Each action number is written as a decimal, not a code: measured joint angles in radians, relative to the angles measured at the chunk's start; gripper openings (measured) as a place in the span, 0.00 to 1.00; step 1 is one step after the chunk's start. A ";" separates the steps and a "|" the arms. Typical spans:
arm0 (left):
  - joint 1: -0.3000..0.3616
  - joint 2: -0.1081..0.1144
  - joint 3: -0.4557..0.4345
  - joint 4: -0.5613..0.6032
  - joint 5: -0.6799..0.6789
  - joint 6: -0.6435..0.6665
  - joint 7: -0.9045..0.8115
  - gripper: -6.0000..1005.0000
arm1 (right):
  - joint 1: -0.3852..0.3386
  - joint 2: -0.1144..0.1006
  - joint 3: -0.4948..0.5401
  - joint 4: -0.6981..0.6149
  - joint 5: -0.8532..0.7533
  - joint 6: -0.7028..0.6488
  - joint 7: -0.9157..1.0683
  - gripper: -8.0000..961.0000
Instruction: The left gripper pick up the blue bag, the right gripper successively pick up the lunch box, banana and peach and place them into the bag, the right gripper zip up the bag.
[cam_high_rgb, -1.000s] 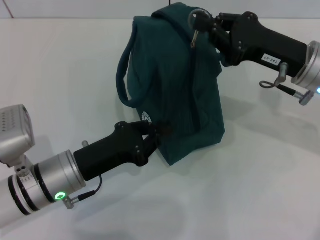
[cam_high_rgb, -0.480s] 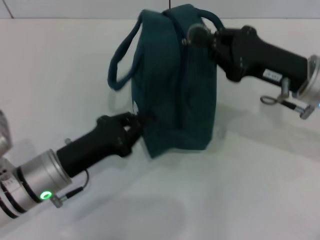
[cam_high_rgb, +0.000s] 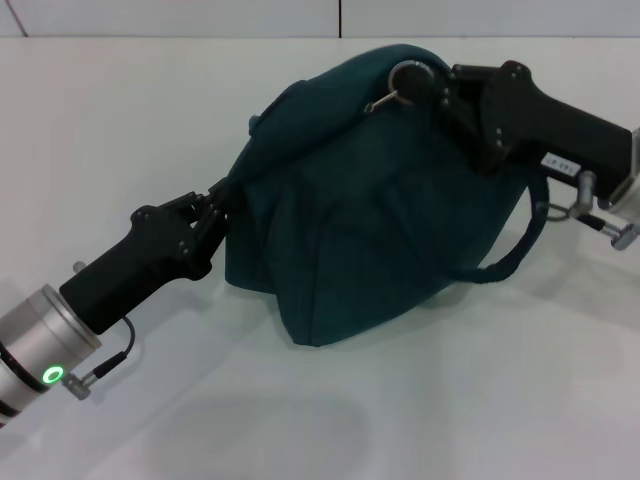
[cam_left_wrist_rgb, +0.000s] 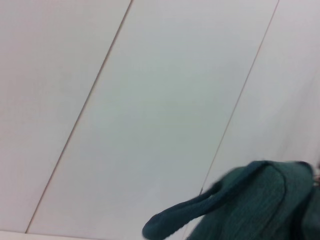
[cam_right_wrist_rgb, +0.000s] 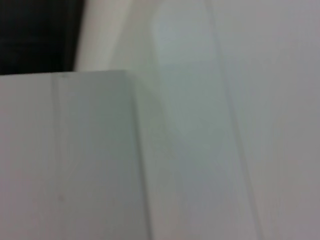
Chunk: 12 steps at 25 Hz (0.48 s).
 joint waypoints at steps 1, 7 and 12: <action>-0.002 0.000 0.001 0.001 0.000 -0.003 0.000 0.08 | 0.000 0.000 0.000 0.002 0.011 0.028 -0.001 0.02; -0.005 0.001 -0.002 0.001 -0.003 -0.023 0.000 0.09 | -0.017 -0.003 0.001 0.005 0.058 0.067 -0.003 0.02; -0.010 0.002 -0.003 0.003 -0.010 -0.038 -0.002 0.11 | -0.045 -0.006 0.001 -0.003 0.090 0.019 -0.003 0.02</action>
